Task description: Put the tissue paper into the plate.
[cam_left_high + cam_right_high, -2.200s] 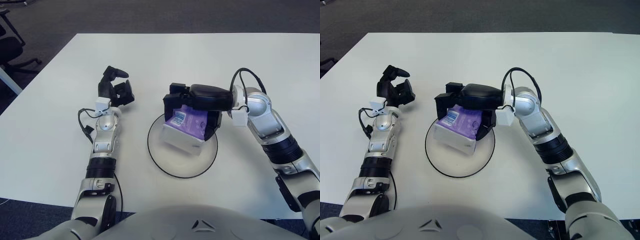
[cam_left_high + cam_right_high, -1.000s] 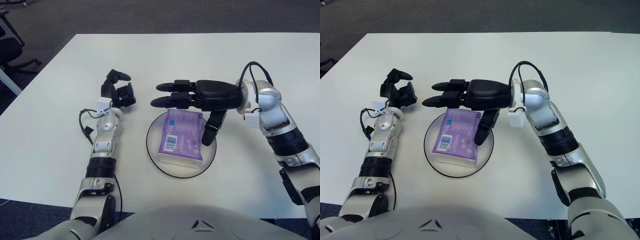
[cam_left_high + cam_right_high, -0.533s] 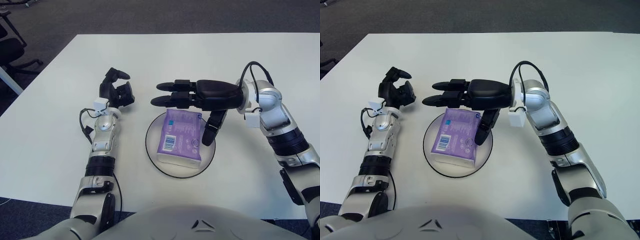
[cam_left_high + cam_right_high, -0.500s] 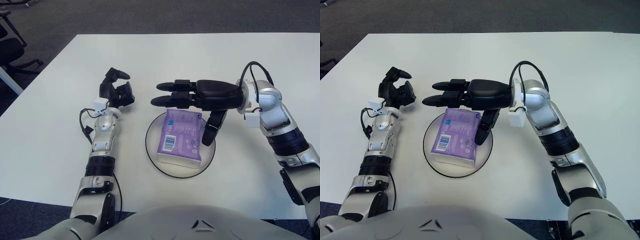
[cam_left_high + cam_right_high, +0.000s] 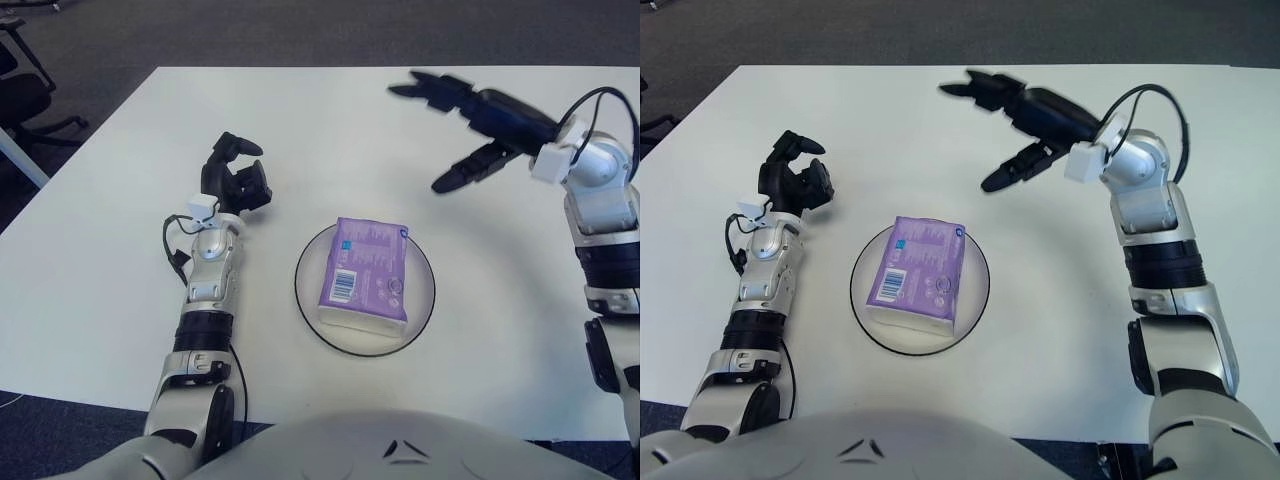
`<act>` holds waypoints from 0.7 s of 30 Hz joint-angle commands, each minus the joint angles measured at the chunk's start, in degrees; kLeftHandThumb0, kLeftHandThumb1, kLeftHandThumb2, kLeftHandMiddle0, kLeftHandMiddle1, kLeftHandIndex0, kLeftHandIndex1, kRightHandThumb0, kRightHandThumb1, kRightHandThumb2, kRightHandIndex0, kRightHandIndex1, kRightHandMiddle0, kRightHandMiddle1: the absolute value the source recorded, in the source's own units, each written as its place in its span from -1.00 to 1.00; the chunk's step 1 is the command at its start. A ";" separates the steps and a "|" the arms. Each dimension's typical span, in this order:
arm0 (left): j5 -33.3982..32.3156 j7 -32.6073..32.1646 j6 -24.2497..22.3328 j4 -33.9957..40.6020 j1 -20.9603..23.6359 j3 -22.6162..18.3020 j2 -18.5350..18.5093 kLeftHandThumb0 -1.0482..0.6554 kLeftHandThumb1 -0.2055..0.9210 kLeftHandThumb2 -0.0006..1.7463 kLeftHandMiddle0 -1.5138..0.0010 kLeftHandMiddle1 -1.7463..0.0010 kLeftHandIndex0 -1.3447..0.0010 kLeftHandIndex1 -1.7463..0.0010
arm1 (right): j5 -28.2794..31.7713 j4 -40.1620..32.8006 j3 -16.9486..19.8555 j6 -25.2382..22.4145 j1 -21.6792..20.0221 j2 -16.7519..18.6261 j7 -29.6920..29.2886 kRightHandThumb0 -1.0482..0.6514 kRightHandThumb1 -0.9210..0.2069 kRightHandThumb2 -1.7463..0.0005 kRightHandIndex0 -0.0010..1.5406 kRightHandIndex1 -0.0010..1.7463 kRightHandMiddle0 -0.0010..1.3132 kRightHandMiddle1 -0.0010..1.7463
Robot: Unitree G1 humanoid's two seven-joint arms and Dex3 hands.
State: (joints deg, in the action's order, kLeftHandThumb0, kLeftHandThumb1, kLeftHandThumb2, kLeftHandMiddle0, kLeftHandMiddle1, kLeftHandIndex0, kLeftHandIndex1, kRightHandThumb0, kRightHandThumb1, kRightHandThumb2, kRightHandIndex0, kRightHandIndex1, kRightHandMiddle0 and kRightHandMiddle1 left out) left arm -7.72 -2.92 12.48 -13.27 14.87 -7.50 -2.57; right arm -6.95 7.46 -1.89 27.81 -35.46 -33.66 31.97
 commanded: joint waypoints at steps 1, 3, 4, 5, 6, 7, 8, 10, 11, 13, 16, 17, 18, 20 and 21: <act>-0.39 0.87 0.15 -3.98 -9.60 0.53 3.14 -0.29 0.14 0.34 -0.71 -1.00 0.22 -1.00 | 1.15 2.56 0.76 -2.84 1.75 5.91 -5.82 -0.91 -0.97 0.79 -0.74 -0.95 -1.00 -0.31; -0.52 0.98 -0.02 -3.41 -9.84 0.56 3.06 -0.29 0.14 0.34 -0.72 -1.00 0.22 -1.00 | 1.05 2.95 1.01 -3.32 2.39 7.22 -7.87 -0.88 -0.96 0.80 -0.73 -0.94 -1.00 -0.26; -0.57 0.99 -0.11 -3.15 -9.94 0.58 3.05 -0.29 0.14 0.34 -0.72 -1.00 0.22 -1.00 | 0.86 3.02 1.10 -3.46 2.66 7.75 -8.83 -0.86 -0.95 0.81 -0.73 -0.94 -1.00 -0.25; -0.60 0.96 -0.31 -2.63 -10.11 0.64 3.06 -0.29 0.14 0.34 -0.72 -1.00 0.22 -1.00 | 0.54 3.42 1.32 -3.41 3.14 8.46 -10.22 -0.84 -0.95 0.81 -0.72 -0.94 -1.00 -0.23; -0.66 0.96 -0.47 -2.27 -10.22 0.66 3.04 -0.29 0.14 0.34 -0.71 -1.00 0.22 -1.00 | 0.27 3.69 1.43 -3.39 3.44 8.94 -11.19 -0.80 -0.95 0.81 -0.71 -0.94 -1.00 -0.22; -0.70 0.95 -0.64 -1.84 -10.35 0.71 3.04 -0.29 0.14 0.34 -0.71 -1.00 0.22 -1.00 | 0.08 4.19 1.58 -3.28 3.68 9.31 -12.08 -0.79 -0.94 0.81 -0.71 -0.93 -1.00 -0.22; -0.73 0.94 -0.78 -1.55 -10.45 0.74 3.04 -0.29 0.14 0.34 -0.71 -1.00 0.22 -1.00 | -0.05 4.54 1.66 -3.20 3.82 9.53 -12.71 -0.76 -0.95 0.81 -0.70 -0.93 -1.00 -0.21; -0.87 1.05 -0.91 -1.03 -10.62 0.77 3.03 -0.29 0.14 0.34 -0.71 -1.00 0.22 -1.00 | -0.35 4.85 1.93 -3.88 4.21 10.09 -14.31 -0.72 -0.95 0.80 -0.69 -0.93 -1.00 -0.22; -0.88 1.08 -0.93 -0.72 -10.74 0.84 3.05 -0.29 0.14 0.34 -0.71 -1.00 0.22 -1.00 | -0.44 4.74 2.08 -4.95 4.45 10.39 -15.08 -0.69 -0.96 0.80 -0.69 -0.93 -1.00 -0.23; -0.82 1.09 -1.01 -0.16 -10.96 0.96 3.06 -0.29 0.14 0.34 -0.71 -1.00 0.22 -1.00 | -0.53 4.23 2.19 -7.11 4.77 10.80 -16.05 -0.66 -0.98 0.78 -0.68 -0.92 -1.00 -0.26; -0.53 1.04 -1.08 0.31 -11.16 1.10 2.98 -0.29 0.14 0.34 -0.71 -1.00 0.22 -1.00 | 0.00 3.60 2.27 -9.66 5.24 11.32 -16.81 -0.61 -0.99 0.75 -0.66 -0.91 -1.00 -0.30; -0.40 1.01 -1.07 0.44 -11.22 1.17 2.96 -0.29 0.14 0.34 -0.71 -1.00 0.22 -1.00 | 0.22 3.43 2.32 -10.30 5.40 11.50 -17.04 -0.59 -0.98 0.72 -0.66 -0.91 -1.00 -0.31; -0.29 0.97 -1.07 0.55 -11.26 1.23 2.95 -0.29 0.14 0.34 -0.71 -1.00 0.22 -1.00 | 0.36 3.28 2.36 -10.73 5.55 11.65 -17.27 -0.57 -0.98 0.69 -0.65 -0.91 -1.00 -0.32; -0.20 0.94 -1.08 0.69 -11.33 1.34 2.90 -0.29 0.14 0.34 -0.71 -1.00 0.23 -1.00 | 0.43 2.98 2.35 -11.29 5.78 11.76 -17.54 -0.55 -0.98 0.67 -0.65 -0.91 -1.00 -0.32; -0.15 0.89 -1.08 0.76 -11.38 1.44 2.92 -0.29 0.14 0.34 -0.71 -1.00 0.23 -1.00 | 0.46 2.84 2.36 -11.47 5.92 11.74 -17.60 -0.55 -0.99 0.64 -0.64 -0.91 -1.00 -0.32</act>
State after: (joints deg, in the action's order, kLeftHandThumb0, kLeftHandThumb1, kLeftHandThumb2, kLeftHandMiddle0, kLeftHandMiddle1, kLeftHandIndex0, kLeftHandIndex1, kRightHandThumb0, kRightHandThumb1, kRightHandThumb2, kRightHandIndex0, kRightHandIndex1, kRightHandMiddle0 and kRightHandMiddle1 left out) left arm -8.30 -2.07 12.12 -8.96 12.78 -6.89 -2.78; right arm -7.07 11.30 -0.74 17.91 -30.28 -22.67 15.73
